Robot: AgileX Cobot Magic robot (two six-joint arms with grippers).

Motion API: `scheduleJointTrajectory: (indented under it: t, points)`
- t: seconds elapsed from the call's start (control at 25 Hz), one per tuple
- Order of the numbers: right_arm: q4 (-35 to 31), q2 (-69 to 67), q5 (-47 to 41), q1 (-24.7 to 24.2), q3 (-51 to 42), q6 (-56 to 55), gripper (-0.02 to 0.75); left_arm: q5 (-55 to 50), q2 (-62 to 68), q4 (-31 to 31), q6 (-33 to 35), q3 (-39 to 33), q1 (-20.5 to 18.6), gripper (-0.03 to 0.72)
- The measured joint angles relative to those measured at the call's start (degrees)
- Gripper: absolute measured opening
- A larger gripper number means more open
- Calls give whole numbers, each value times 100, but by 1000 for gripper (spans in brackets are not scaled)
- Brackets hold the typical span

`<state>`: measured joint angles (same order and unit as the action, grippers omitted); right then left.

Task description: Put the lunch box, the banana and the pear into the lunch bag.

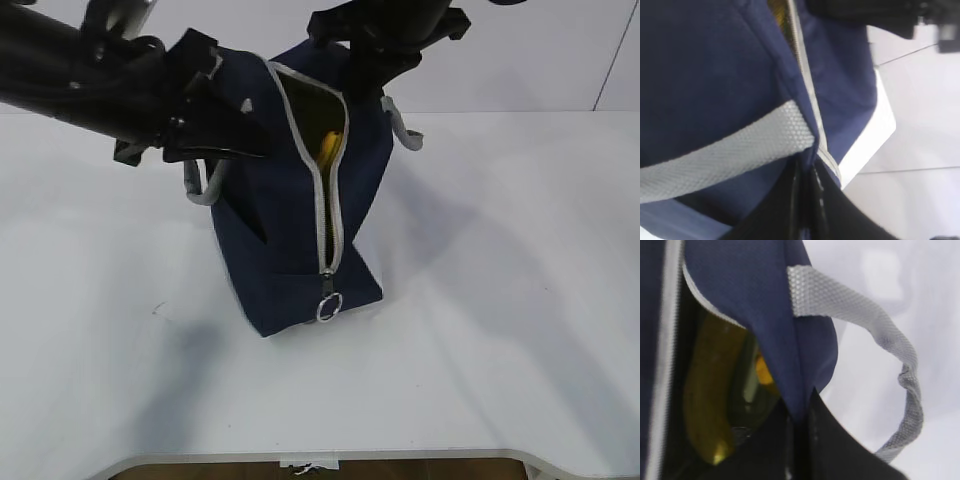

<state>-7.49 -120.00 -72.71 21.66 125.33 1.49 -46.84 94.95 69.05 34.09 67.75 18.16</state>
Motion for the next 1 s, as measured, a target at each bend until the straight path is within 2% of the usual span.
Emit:
scheduleJointTrajectory:
  t: [0.24,0.36,0.4,0.48,0.52,0.56,0.6,0.64,0.76,1.0]
  points:
    - [52,61,-13,0,0,-82,2,146,239,388,180,0,100,6]
    - [-50,61,-13,0,0,-82,20,158,252,402,177,0,100,50]
    - [-90,61,-13,0,0,-93,50,158,252,402,177,0,100,92]
    - [-160,72,12,0,25,-103,173,158,252,324,182,0,100,211]
    - [-160,71,12,0,25,-103,200,158,252,294,182,0,100,263]
    - [-175,84,32,0,35,-149,344,158,227,234,182,0,100,318]
    - [-186,84,27,0,35,-149,344,158,170,158,191,0,100,359]
    - [-186,109,27,0,35,-149,477,158,113,61,191,0,100,382]
    - [-273,215,36,0,35,-149,537,99,-173,-263,191,0,100,415]
    - [-294,815,48,0,-141,-149,536,-541,-600,-773,195,0,-36,424]
